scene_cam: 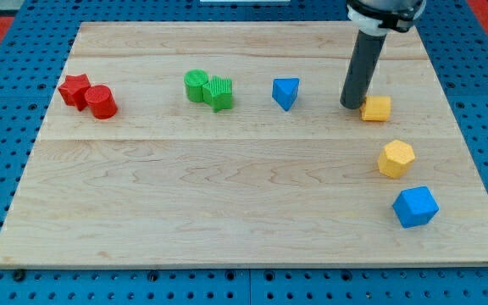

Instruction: Place the heart above the hexagon

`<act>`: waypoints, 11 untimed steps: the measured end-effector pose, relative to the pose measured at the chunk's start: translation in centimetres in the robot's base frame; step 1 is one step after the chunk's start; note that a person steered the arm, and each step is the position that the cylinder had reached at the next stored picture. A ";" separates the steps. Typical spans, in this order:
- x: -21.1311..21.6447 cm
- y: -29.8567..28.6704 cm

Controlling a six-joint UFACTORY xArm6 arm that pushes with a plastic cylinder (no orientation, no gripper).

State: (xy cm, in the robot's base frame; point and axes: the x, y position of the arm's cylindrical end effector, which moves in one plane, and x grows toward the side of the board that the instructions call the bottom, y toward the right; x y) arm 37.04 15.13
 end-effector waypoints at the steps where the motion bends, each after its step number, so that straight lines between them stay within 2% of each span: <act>1: 0.1 1.9; 3: 1.9 4.0; 4: -2.3 5.8; 5: -1.8 10.1; 6: 1.2 9.6; 9: 1.4 5.4; 11: 0.7 -6.7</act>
